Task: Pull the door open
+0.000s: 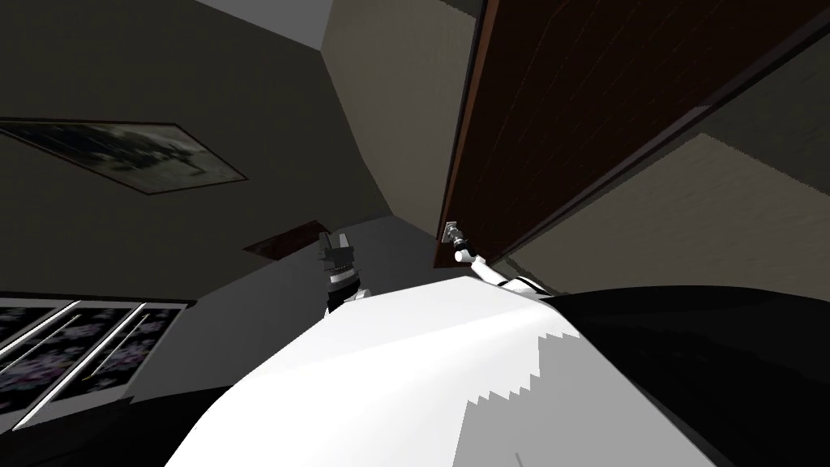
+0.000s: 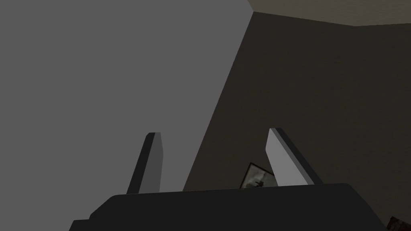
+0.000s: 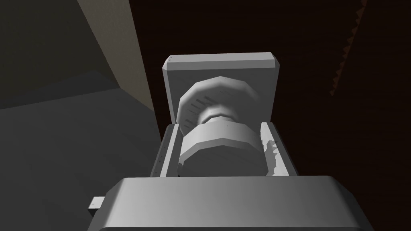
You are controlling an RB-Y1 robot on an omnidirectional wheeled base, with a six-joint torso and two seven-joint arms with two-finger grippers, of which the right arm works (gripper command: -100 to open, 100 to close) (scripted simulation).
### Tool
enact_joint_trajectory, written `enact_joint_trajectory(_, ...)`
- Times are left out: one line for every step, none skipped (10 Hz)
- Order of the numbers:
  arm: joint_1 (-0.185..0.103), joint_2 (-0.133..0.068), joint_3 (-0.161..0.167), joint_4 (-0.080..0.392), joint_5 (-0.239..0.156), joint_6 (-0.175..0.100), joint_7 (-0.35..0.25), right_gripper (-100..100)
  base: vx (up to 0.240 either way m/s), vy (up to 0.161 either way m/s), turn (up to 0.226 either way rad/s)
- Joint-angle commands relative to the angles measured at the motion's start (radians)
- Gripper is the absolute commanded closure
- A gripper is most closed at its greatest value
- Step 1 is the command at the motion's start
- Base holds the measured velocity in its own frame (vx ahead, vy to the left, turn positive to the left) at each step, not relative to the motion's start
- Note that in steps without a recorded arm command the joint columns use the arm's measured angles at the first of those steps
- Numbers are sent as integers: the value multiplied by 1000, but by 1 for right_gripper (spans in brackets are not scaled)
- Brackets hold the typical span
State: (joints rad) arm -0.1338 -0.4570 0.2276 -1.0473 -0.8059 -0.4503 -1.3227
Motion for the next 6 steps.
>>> enact_joint_trajectory(9,-11,18,-17,2,0,-12,100,-199,-42,90)
enact_joint_trajectory(13,-21,31,-25,3,-3,-22,100,-215,-54,88)
enact_joint_trajectory(17,-30,43,-32,4,-6,-32,100,-190,-102,103)
enact_joint_trajectory(21,-39,56,-40,5,-9,-42,100,-207,-109,115)
enact_joint_trajectory(25,-48,67,-47,6,-11,-52,100,-207,-86,108)
enact_joint_trajectory(28,-55,77,-53,7,-14,-60,100,-191,-81,90)
